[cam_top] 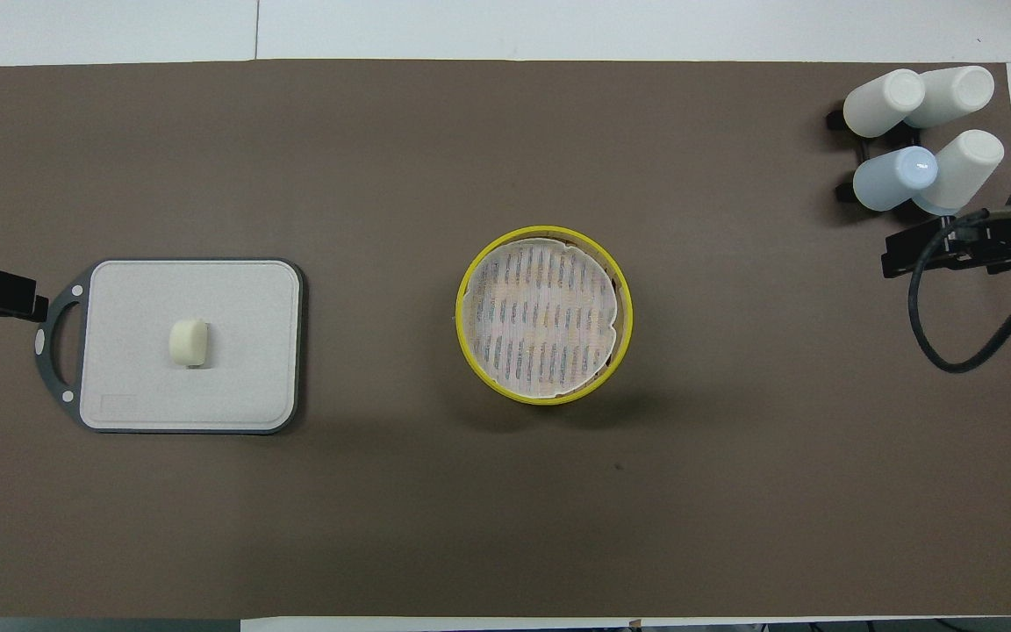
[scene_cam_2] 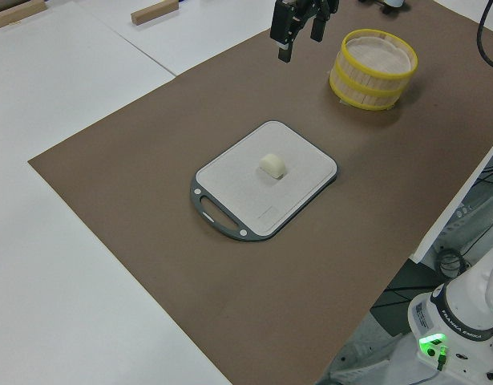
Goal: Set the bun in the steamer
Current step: 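Move the right gripper to the steamer lid while the left gripper reaches the bun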
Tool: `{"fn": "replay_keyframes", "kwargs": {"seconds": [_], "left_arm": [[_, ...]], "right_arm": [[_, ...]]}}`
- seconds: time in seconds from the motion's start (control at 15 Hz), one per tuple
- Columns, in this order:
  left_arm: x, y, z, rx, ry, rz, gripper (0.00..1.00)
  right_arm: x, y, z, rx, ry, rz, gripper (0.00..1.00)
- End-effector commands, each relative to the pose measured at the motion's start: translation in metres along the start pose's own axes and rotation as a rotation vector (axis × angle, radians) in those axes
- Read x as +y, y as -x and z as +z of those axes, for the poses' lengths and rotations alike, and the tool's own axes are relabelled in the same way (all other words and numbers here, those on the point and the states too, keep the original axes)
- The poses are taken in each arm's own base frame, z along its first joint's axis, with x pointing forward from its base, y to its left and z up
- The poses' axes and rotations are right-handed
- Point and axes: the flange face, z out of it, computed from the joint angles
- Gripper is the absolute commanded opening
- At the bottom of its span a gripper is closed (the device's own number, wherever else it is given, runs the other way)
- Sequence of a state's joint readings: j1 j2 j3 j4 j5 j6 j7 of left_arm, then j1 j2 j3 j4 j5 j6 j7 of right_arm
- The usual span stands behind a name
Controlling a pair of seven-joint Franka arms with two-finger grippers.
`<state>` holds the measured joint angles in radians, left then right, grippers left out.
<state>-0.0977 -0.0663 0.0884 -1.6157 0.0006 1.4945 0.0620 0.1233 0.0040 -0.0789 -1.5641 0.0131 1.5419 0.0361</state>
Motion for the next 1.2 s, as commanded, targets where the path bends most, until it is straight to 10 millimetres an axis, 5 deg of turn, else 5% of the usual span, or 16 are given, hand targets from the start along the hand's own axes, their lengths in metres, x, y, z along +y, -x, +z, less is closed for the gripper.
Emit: {"fn": "replay_keyframes", "kwargs": {"seconds": [0.0,0.2,0.4,0.6,0.73,0.87,0.93,1.13], "left_arm": [[-0.001,0.005,-0.003,0.005,-0.009,0.011,1.00],[-0.001,0.005,-0.003,0.004,-0.009,0.011,1.00],[-0.001,0.005,-0.003,0.005,-0.009,0.011,1.00],[-0.003,0.010,0.009,0.017,-0.007,0.015,1.00],[-0.011,0.021,0.052,0.036,-0.002,0.002,1.00],[-0.011,0.033,0.127,0.050,0.002,0.029,1.00],[-0.010,0.035,0.158,0.058,0.001,0.038,1.00],[-0.003,0.035,0.238,0.039,-0.002,0.055,1.00]], "right_arm": [[0.001,0.003,-0.001,0.005,0.006,-0.021,1.00],[-0.015,-0.001,0.001,0.007,-0.009,-0.041,1.00],[-0.131,-0.002,0.017,-0.013,-0.002,-0.078,1.00],[-0.255,-0.030,0.051,-0.026,-0.052,0.063,1.00],[-0.323,-0.027,0.078,0.032,-0.094,0.086,1.00],[-0.378,-0.015,0.111,0.046,-0.093,0.090,1.00],[-0.397,-0.009,0.130,0.040,-0.083,0.086,1.00],[-0.417,-0.004,0.171,0.075,-0.026,0.047,1.00]]}}
